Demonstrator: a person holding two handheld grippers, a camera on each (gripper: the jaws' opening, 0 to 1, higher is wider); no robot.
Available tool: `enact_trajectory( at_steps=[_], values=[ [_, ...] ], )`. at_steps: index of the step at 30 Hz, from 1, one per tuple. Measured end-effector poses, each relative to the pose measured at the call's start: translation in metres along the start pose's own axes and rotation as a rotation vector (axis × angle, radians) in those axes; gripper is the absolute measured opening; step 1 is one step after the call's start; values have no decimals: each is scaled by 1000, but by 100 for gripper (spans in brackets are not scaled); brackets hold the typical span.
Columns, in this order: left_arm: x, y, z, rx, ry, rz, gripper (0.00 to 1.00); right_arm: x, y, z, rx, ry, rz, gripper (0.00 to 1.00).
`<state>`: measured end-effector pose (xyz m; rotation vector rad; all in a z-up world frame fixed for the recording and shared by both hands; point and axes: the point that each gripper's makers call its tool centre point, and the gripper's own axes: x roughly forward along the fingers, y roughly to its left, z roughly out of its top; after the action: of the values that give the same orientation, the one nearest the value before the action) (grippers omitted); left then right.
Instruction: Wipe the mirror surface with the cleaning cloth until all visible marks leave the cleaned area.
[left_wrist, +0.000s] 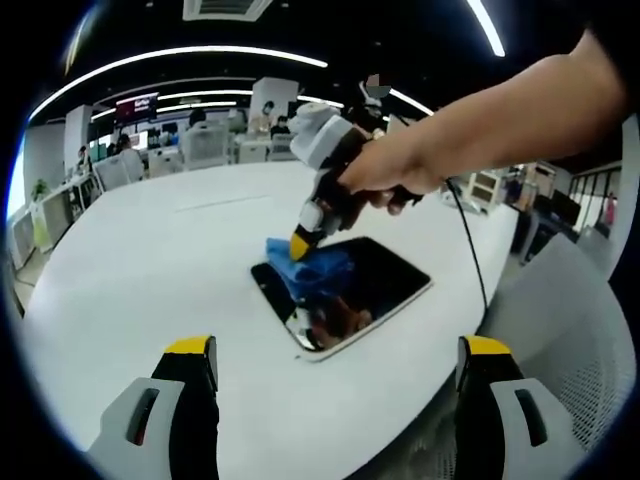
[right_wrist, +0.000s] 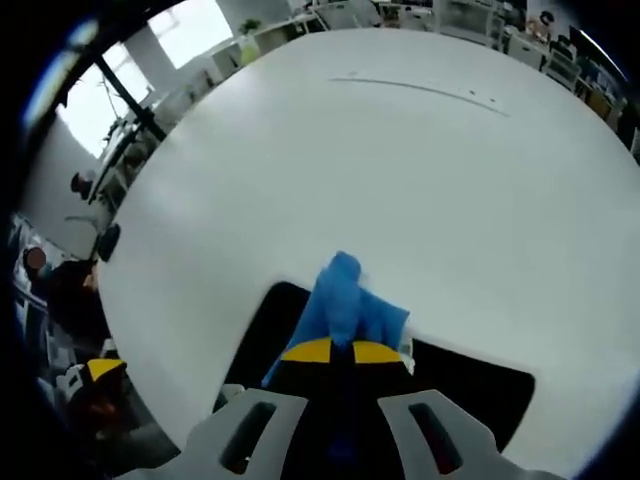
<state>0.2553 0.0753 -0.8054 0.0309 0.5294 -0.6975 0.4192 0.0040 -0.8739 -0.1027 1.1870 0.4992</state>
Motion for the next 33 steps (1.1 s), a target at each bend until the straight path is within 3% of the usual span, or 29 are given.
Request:
enact_trajectory(
  at_steps=[33],
  values=[
    [-1,2,3,-6,-22,9,100,-20,26,-53,61,-14,42,0]
  ],
)
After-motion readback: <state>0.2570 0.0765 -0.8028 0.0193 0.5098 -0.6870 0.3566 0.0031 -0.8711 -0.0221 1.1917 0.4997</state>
